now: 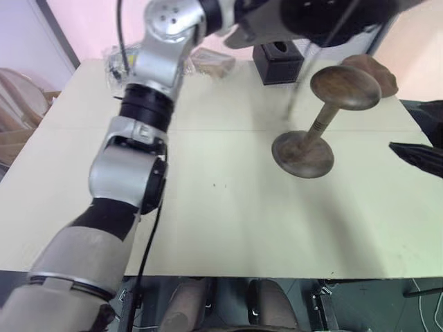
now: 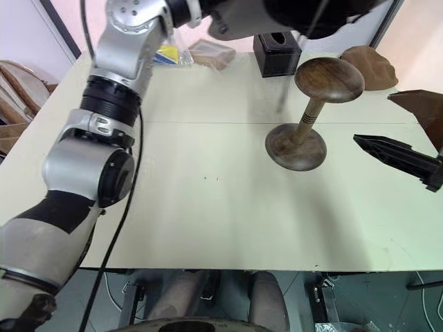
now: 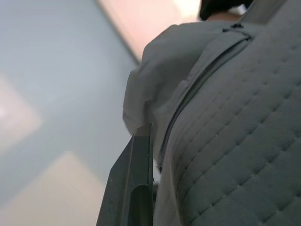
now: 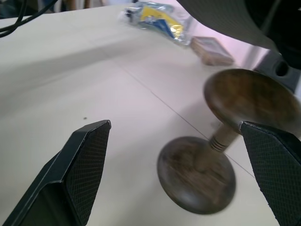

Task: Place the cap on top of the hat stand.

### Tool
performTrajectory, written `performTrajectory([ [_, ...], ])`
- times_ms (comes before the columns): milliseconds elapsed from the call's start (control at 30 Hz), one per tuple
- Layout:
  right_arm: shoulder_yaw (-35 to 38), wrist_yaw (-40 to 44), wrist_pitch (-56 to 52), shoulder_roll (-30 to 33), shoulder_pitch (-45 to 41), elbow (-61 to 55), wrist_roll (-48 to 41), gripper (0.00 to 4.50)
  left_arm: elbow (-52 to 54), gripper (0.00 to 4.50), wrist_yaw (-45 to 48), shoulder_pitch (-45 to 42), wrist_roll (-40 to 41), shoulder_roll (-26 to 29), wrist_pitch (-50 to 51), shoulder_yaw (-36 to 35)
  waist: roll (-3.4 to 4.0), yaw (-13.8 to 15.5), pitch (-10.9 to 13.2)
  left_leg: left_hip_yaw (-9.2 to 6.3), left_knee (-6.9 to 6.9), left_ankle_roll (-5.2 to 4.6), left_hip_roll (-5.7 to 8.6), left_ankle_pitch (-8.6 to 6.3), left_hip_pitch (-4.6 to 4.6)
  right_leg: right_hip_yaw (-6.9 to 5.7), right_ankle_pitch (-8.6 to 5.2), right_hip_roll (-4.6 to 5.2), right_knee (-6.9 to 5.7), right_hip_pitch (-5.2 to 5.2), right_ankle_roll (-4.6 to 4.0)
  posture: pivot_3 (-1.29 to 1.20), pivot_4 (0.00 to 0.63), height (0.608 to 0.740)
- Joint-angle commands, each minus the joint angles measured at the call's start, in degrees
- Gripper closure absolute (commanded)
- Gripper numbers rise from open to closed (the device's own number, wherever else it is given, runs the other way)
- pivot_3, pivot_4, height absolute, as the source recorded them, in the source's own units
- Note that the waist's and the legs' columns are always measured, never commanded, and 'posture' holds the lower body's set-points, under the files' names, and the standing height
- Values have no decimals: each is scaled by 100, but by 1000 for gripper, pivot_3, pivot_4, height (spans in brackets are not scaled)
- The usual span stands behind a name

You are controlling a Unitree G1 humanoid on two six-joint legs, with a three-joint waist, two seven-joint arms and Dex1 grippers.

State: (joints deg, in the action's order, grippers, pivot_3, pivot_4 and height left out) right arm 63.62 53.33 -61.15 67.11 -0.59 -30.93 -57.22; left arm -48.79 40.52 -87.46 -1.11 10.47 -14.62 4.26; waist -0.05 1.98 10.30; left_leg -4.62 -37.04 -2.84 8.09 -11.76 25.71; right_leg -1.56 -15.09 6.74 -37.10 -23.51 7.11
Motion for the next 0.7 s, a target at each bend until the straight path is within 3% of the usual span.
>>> performTrajectory([
  [33, 625, 46, -113, -72, 188, -142, 59, 0, 170, 3938, 76, 273, -387, 74, -1381, 384, 6, 16, -4, 0, 0, 1, 0, 0, -2, 1, 0, 1, 0, 2, 0, 0, 150, 734],
  [167, 963, 28, -238, -170, 428, -230, 36, 0, -65, 3938, -247, 782, -1117, 346, -3043, 904, 6, 23, -3, 0, -3, 10, 1, -6, -8, 2, 2, 3, 1, 9, 0, 0, 150, 734],
  [400, 1250, 145, -386, -315, 896, -363, -40, 0, -557, 3938, -1508, 1236, -2629, 714, -4741, 1617, 1, 55, -1, 0, -5, 0, 5, -3, 1, 2, 1, 6, 4, 4, 0, 0, 150, 734],
  [567, 1992, 541, -694, -285, 1464, -382, -37, 0, -733, 3938, -2767, 1287, -3765, 755, -5048, 2122, -5, 108, 3, 0, -10, -1, 9, -8, 4, 1, 3, 7, 8, 8, 3, 0, 150, 734],
  [700, 2215, 562, -666, -142, 1590, -107, 211, 0, -956, 3938, -3252, 1390, -4127, 702, -5091, 2425, -3, 121, 2, 1, -10, 4, 9, -11, 1, 0, 4, 6, 7, 9, 7, 0, 150, 734],
])
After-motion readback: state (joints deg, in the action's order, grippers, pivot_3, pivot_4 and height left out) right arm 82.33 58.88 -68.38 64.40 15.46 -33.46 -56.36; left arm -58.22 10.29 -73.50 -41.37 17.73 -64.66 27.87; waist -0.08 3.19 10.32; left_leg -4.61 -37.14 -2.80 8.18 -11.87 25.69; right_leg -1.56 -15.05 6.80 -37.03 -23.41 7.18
